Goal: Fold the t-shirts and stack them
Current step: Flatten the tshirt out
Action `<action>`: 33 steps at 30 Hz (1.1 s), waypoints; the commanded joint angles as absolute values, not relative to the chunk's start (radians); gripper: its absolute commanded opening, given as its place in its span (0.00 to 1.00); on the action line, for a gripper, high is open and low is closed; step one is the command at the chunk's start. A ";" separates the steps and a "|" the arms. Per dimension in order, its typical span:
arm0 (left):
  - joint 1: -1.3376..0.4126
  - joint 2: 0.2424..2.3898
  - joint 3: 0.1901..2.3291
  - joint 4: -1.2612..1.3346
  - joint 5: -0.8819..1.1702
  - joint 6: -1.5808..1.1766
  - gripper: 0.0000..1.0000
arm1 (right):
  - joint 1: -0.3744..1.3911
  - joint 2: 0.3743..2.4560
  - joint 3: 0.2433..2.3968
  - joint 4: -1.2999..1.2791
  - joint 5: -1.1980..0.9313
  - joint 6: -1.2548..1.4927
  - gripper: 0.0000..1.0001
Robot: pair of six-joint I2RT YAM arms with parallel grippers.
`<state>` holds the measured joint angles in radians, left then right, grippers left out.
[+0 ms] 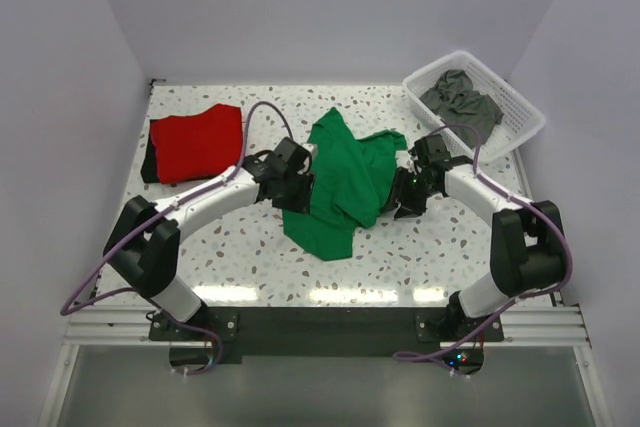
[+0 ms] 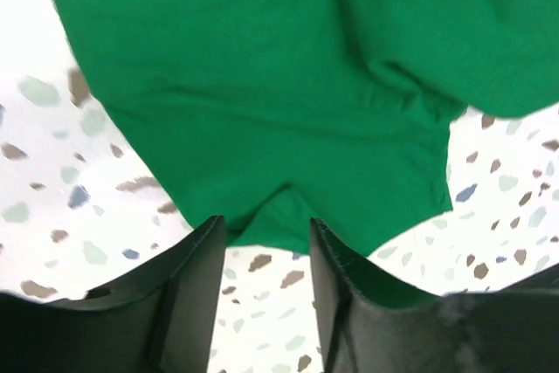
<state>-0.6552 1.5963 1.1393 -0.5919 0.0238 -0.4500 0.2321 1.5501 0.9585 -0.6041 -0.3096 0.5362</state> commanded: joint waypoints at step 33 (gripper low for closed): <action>-0.784 1.807 1.200 -0.652 0.005 -0.620 0.40 | 0.215 1.539 0.948 -0.578 -0.400 0.483 0.40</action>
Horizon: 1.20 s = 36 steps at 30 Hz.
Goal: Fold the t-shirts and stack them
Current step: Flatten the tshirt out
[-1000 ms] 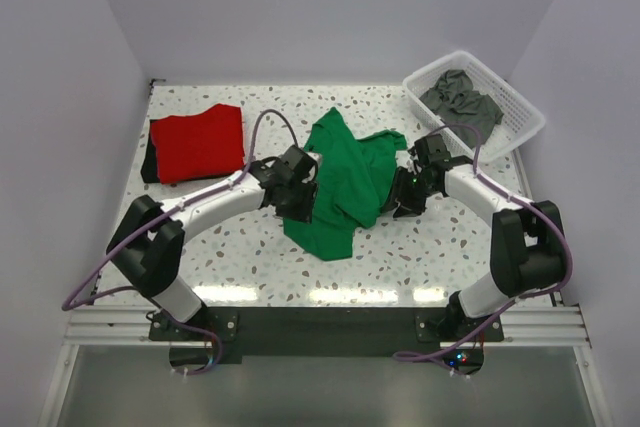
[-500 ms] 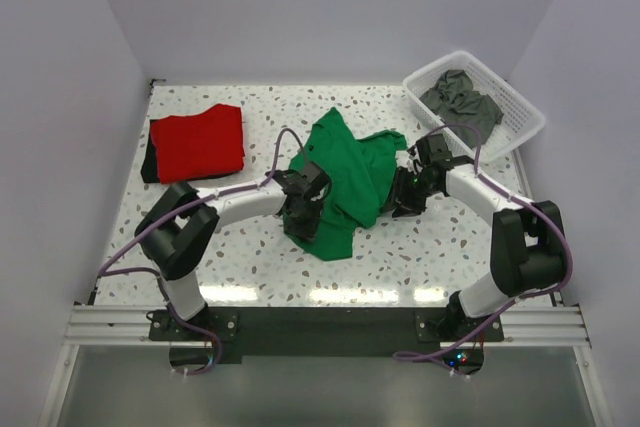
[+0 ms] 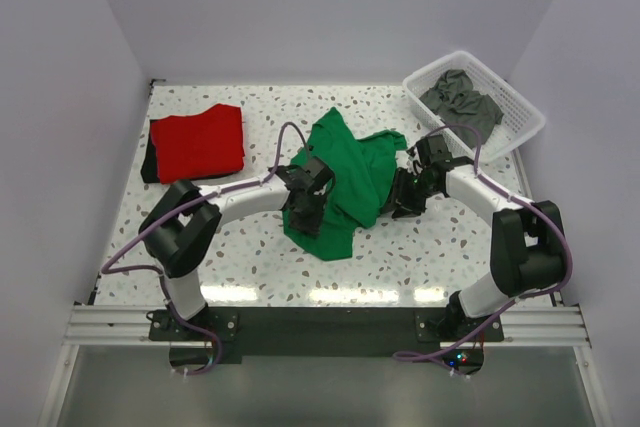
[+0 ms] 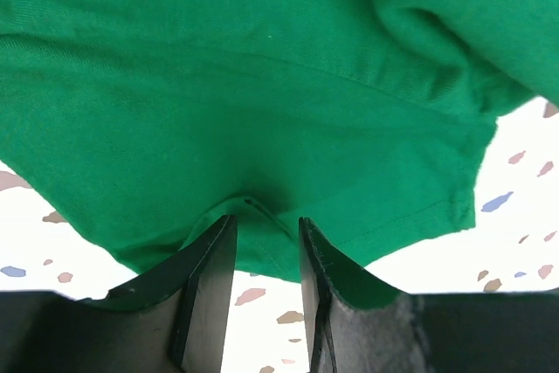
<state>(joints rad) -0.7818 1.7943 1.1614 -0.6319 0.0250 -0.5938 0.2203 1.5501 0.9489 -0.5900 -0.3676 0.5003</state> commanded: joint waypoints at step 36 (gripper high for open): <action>-0.657 1.392 1.013 -0.710 -0.222 -0.787 0.00 | 0.149 1.557 1.029 -0.621 -0.353 0.446 0.40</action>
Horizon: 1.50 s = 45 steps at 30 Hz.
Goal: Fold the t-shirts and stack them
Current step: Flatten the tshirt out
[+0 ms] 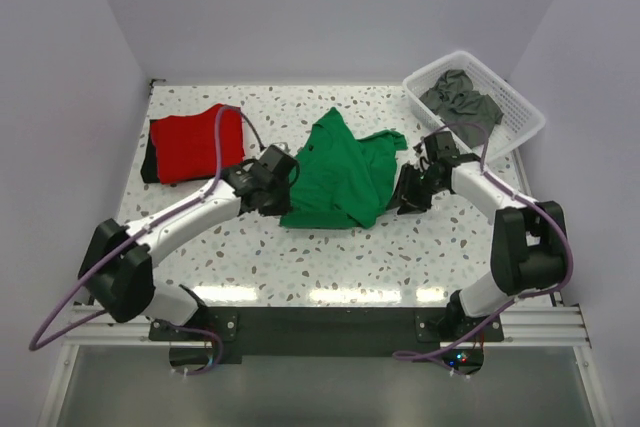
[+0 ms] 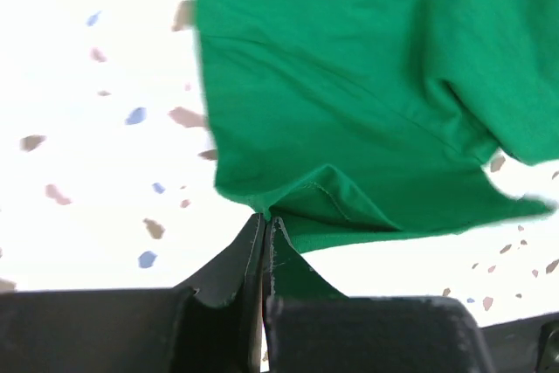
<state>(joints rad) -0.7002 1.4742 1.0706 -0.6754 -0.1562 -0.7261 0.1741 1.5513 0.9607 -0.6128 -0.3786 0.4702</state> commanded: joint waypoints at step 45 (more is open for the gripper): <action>-0.291 1.019 1.319 -0.795 -0.637 -0.658 0.00 | 0.074 1.703 1.811 -0.776 -0.423 0.431 0.00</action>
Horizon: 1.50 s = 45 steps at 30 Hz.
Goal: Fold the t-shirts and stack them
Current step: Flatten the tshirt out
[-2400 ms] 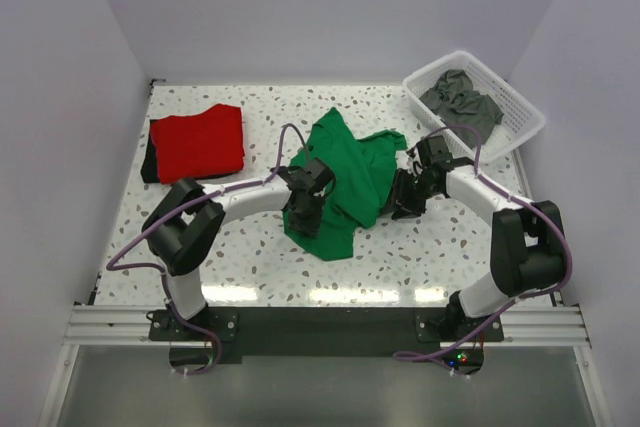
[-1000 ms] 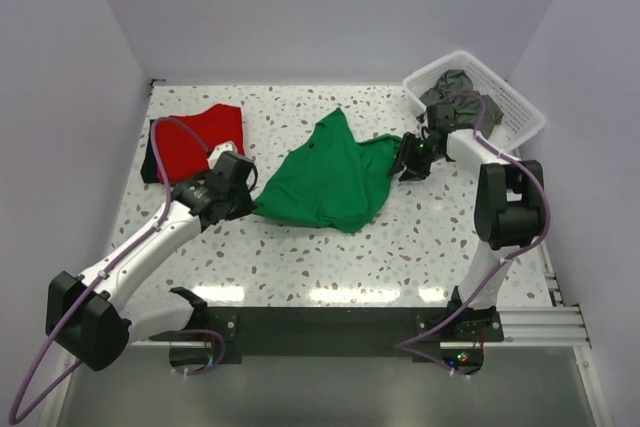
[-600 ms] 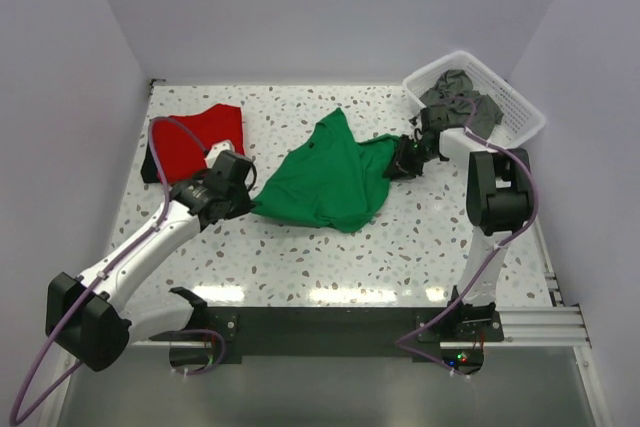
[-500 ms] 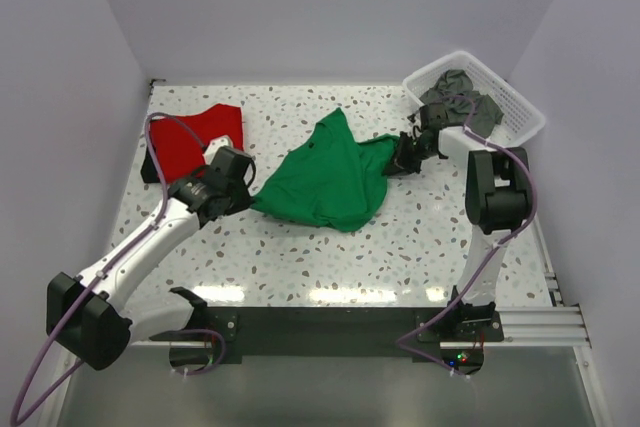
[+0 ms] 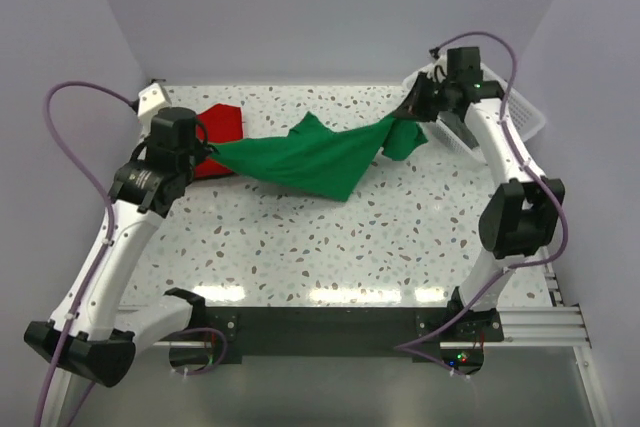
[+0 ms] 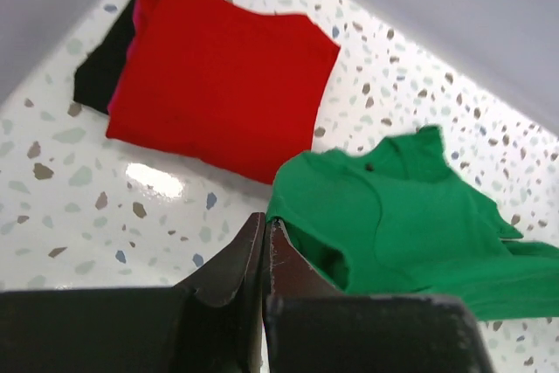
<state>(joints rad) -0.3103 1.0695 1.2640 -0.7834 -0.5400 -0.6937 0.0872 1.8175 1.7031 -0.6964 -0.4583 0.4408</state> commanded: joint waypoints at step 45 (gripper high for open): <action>-0.285 1.143 0.991 -0.518 -0.238 -0.684 0.00 | 0.094 1.905 1.381 -0.549 -0.285 0.348 0.48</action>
<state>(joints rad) -0.2935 1.1591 0.9852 -0.5400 -0.2279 -0.6952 0.0914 1.8778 1.3216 -0.5964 -0.3172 0.3695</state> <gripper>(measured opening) 0.027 0.482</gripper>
